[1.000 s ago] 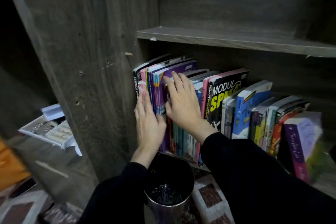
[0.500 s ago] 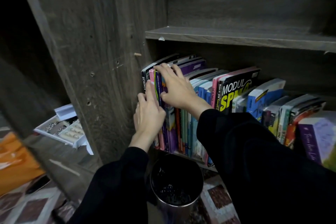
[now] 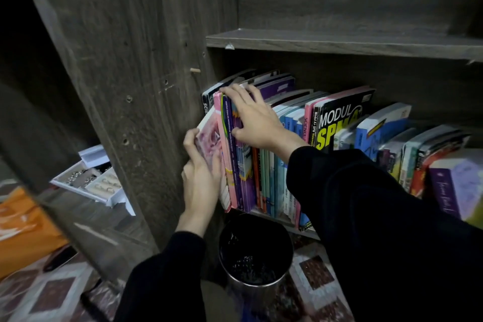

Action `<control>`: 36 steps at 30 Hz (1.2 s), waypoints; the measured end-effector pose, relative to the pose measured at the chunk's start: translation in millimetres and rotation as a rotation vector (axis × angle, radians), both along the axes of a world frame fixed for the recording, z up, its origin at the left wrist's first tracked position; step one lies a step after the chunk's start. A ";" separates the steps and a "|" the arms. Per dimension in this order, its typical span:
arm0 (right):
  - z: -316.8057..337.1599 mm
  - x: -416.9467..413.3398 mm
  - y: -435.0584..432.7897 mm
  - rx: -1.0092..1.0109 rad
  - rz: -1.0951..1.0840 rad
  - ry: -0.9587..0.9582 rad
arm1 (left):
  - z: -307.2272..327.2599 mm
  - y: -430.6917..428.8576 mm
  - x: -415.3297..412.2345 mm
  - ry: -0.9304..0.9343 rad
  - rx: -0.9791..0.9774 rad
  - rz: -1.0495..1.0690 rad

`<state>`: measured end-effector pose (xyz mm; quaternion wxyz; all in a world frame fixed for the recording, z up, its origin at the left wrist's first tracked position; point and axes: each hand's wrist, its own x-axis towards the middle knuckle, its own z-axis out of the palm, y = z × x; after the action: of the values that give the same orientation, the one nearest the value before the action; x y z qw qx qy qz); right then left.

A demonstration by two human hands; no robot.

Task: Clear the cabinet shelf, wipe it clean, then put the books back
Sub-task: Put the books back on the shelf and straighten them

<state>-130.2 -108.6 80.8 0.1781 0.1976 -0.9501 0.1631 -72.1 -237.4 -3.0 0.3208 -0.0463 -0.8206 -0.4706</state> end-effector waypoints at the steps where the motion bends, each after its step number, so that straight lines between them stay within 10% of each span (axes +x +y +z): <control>1: -0.1 -0.4 0.0 0.000 0.000 0.002 | 1.3 -1.7 -3.9 -0.027 -0.009 -0.029; 22: 12.0 11.6 5.4 -0.121 0.090 -0.145 | 84.9 -6.0 78.4 -0.124 -0.168 -0.073; 29: -27.7 81.4 83.4 -0.317 -0.212 0.583 | 121.0 25.7 129.1 -0.206 -0.280 -0.299; 36: -40.9 84.4 172.2 0.150 -0.556 0.124 | 120.4 68.3 145.5 -0.240 -0.282 -0.488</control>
<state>-45.8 63.5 39.9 0.2587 -0.0480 -0.9644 0.0251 73.4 -169.1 117.4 0.0895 -0.2302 -0.8745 -0.4175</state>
